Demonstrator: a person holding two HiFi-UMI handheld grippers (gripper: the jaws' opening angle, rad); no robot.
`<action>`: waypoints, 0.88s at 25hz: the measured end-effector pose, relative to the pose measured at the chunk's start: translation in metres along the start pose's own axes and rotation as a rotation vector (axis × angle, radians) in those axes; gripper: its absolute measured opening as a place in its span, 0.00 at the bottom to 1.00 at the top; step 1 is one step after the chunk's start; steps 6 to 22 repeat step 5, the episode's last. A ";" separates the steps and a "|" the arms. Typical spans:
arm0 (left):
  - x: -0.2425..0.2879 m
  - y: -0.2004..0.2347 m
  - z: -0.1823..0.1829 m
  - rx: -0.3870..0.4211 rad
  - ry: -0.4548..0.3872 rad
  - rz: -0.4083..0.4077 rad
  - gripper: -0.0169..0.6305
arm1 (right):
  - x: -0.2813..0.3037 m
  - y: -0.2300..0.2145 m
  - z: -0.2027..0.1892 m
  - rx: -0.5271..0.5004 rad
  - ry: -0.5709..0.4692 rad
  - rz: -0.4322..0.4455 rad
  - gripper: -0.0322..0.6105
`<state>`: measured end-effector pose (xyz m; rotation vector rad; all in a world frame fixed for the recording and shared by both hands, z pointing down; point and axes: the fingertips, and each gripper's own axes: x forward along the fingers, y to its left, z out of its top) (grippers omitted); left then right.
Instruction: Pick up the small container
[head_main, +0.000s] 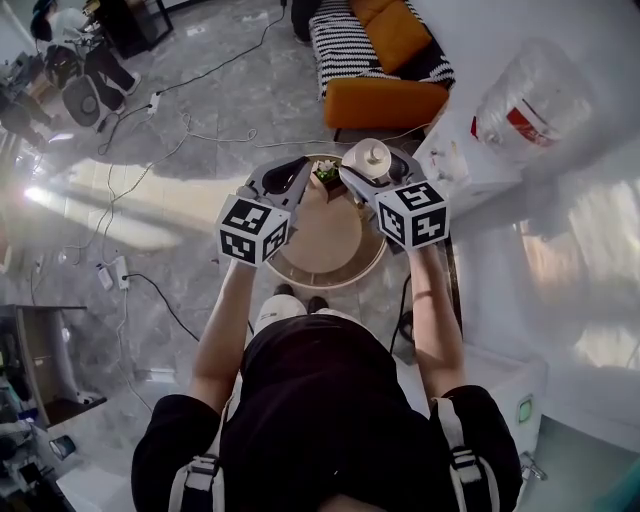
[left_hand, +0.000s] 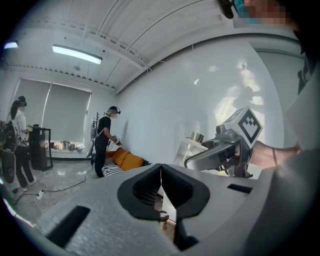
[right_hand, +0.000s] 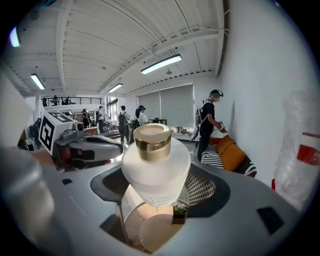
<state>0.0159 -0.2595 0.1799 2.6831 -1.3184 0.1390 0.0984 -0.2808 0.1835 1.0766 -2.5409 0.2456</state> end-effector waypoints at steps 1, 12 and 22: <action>0.001 -0.001 -0.001 0.001 0.001 0.000 0.05 | 0.000 0.000 0.000 -0.001 -0.001 0.001 0.56; 0.002 -0.003 -0.003 0.002 0.002 0.001 0.05 | -0.001 0.001 -0.002 -0.009 -0.007 0.006 0.56; 0.002 -0.003 -0.003 0.002 0.002 0.001 0.05 | -0.001 0.001 -0.002 -0.009 -0.007 0.006 0.56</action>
